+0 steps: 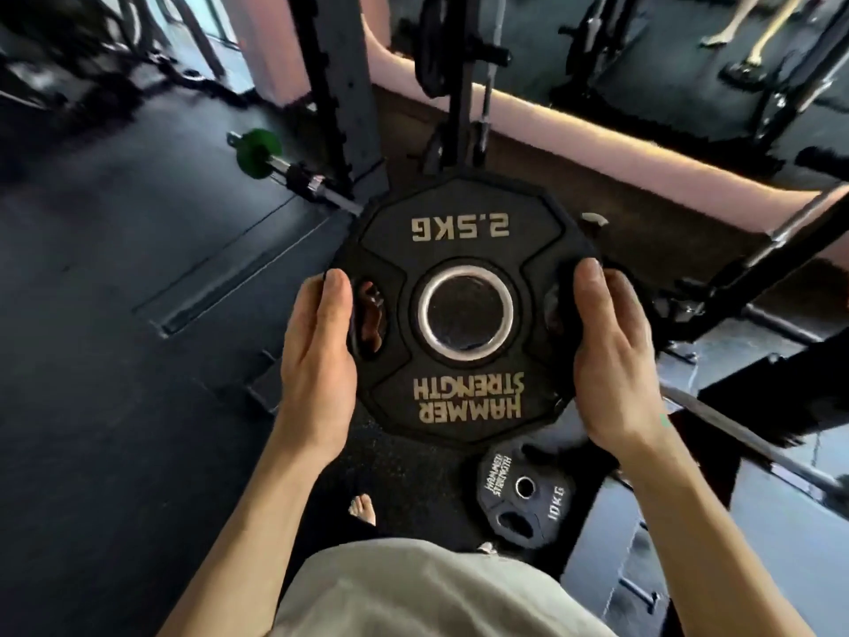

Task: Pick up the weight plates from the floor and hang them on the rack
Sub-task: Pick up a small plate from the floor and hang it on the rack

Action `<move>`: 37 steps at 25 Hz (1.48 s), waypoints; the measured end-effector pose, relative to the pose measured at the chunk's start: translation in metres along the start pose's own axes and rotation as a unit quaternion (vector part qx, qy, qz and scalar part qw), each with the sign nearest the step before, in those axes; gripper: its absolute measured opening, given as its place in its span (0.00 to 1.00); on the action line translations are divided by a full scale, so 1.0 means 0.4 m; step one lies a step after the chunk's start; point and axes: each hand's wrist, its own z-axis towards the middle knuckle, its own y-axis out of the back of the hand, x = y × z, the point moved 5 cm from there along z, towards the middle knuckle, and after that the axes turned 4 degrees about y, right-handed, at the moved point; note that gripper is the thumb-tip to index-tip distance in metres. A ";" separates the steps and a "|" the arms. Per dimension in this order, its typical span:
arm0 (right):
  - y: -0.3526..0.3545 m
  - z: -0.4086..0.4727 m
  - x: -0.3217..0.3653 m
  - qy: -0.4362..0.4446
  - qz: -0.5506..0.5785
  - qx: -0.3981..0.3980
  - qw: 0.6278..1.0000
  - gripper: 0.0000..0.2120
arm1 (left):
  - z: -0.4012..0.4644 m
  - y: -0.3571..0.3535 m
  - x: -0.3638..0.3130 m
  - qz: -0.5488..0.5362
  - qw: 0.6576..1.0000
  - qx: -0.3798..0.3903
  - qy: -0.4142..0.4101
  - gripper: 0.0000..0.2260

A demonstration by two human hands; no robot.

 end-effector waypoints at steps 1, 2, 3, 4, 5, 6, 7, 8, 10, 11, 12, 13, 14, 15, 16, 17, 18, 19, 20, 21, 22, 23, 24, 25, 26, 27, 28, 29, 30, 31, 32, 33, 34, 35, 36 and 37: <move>-0.056 -0.011 0.013 0.007 0.007 0.036 0.999 0.19 | -0.030 0.051 -0.024 -0.006 1.000 -0.027 -0.014 0.16; -0.117 -0.025 0.025 0.019 0.014 0.075 0.997 0.22 | -0.056 0.112 -0.046 -0.011 0.997 -0.065 -0.029 0.13; -0.181 -0.043 0.038 0.027 0.015 0.108 0.994 0.23 | -0.079 0.176 -0.067 -0.021 0.993 -0.107 -0.042 0.11; -0.237 -0.061 0.048 0.032 0.015 0.134 0.990 0.23 | -0.098 0.239 -0.083 -0.032 0.988 -0.143 -0.053 0.11; -0.294 -0.080 0.057 0.037 0.018 0.157 0.987 0.21 | -0.116 0.295 -0.098 -0.028 0.985 -0.160 -0.065 0.11; -0.366 -0.109 0.068 0.039 0.024 0.186 0.982 0.21 | -0.142 0.364 -0.116 -0.014 0.981 -0.174 -0.078 0.11; -0.440 -0.141 0.072 0.037 0.027 0.210 0.977 0.21 | -0.168 0.441 -0.130 -0.003 0.978 -0.192 -0.086 0.11; -0.517 -0.176 0.075 0.036 0.030 0.231 0.972 0.23 | -0.193 0.524 -0.143 -0.003 0.973 -0.213 -0.087 0.11; -0.676 -0.260 0.075 0.030 0.039 0.268 0.962 0.26 | -0.245 0.697 -0.175 0.004 0.962 -0.257 -0.092 0.11; -0.755 -0.306 0.072 0.021 0.043 0.280 0.959 0.27 | -0.270 0.782 -0.192 0.010 0.956 -0.277 -0.095 0.11; -0.834 -0.353 0.074 0.016 0.046 0.296 0.954 0.26 | -0.294 0.862 -0.213 0.011 0.951 -0.291 -0.102 0.12; -0.901 -0.393 0.081 0.011 0.055 0.312 0.949 0.25 | -0.313 0.927 -0.234 0.013 0.947 -0.303 -0.109 0.13; -0.959 -0.426 0.092 0.011 0.065 0.326 0.943 0.23 | -0.328 0.977 -0.256 0.010 0.942 -0.317 -0.110 0.16; -1.025 -0.462 0.103 0.009 0.072 0.341 0.937 0.23 | -0.341 1.043 -0.270 0.005 0.934 -0.341 -0.109 0.19; -1.086 -0.494 0.112 0.008 0.077 0.353 0.933 0.23 | -0.352 1.103 -0.285 0.001 0.925 -0.364 -0.110 0.21; -1.145 -0.518 0.119 0.005 0.082 0.361 0.929 0.23 | -0.357 1.156 -0.300 0.009 0.918 -0.379 -0.112 0.21; -1.200 -0.537 0.126 0.004 0.086 0.369 0.925 0.24 | -0.355 1.203 -0.315 0.021 0.915 -0.387 -0.110 0.19; -1.256 -0.552 0.130 0.002 0.086 0.377 0.922 0.24 | -0.348 1.251 -0.323 0.026 0.912 -0.395 -0.107 0.19; -1.313 -0.559 0.129 0.001 0.084 0.385 0.919 0.25 | -0.338 1.300 -0.331 0.020 0.904 -0.414 -0.105 0.19; -1.362 -0.563 0.128 -0.002 0.083 0.392 0.916 0.26 | -0.327 1.339 -0.337 0.010 0.899 -0.425 -0.109 0.20; -1.411 -0.563 0.126 -0.003 0.082 0.400 0.913 0.27 | -0.313 1.377 -0.342 0.008 0.898 -0.426 -0.110 0.20; -1.469 -0.561 0.120 -0.005 0.079 0.408 0.910 0.27 | -0.289 1.418 -0.347 0.010 0.899 -0.424 -0.107 0.21; -1.528 -0.556 0.113 -0.006 0.075 0.413 0.908 0.28 | -0.259 1.454 -0.358 0.018 0.900 -0.422 -0.106 0.20; -1.589 -0.547 0.106 -0.005 0.073 0.415 0.907 0.28 | -0.226 1.506 -0.366 0.025 0.897 -0.428 -0.107 0.18; -1.653 -0.536 0.098 -0.005 0.073 0.418 0.905 0.28 | -0.189 1.559 -0.377 0.018 0.894 -0.435 -0.107 0.16; -1.720 -0.521 0.092 -0.006 0.074 0.422 0.903 0.28 | -0.147 1.613 -0.386 0.015 0.895 -0.431 -0.113 0.16; -1.790 -0.503 0.089 -0.007 0.075 0.427 0.901 0.27 | -0.100 1.660 -0.403 0.023 0.900 -0.418 -0.120 0.16; -1.851 -0.486 0.088 -0.011 0.079 0.431 0.899 0.27 | -0.058 1.703 -0.414 0.025 0.901 -0.415 -0.123 0.16; -1.907 -0.469 0.090 -0.018 0.083 0.433 0.897 0.26 | -0.020 1.742 -0.427 0.016 0.900 -0.419 -0.117 0.16; -1.972 -0.445 0.093 -0.021 0.085 0.437 0.895 0.27 | 0.027 1.791 -0.445 0.012 0.897 -0.427 -0.116 0.16; -2.037 -0.418 0.099 -0.017 0.087 0.440 0.893 0.28 | 0.078 1.832 -0.469 0.016 0.897 -0.426 -0.120 0.16; -2.103 -0.390 0.105 -0.011 0.086 0.442 0.893 0.28 | 0.130 1.872 -0.492 0.022 0.901 -0.415 -0.127 0.16; -2.163 -0.364 0.107 -0.009 0.085 0.441 0.893 0.28 | 0.180 1.911 -0.506 0.027 0.903 -0.409 -0.126 0.16; -2.221 -0.339 0.110 -0.009 0.085 0.439 0.894 0.28 | 0.227 1.950 -0.520 0.029 0.904 -0.410 -0.120 0.15; -2.279 -0.313 0.113 -0.009 0.086 0.438 0.895 0.28 | 0.274 1.990 -0.536 0.030 0.902 -0.414 -0.119 0.15; -2.337 -0.284 0.112 -0.009 0.086 0.435 0.896 0.29 | 0.325 2.027 -0.552 0.031 0.902 -0.413 -0.120 0.16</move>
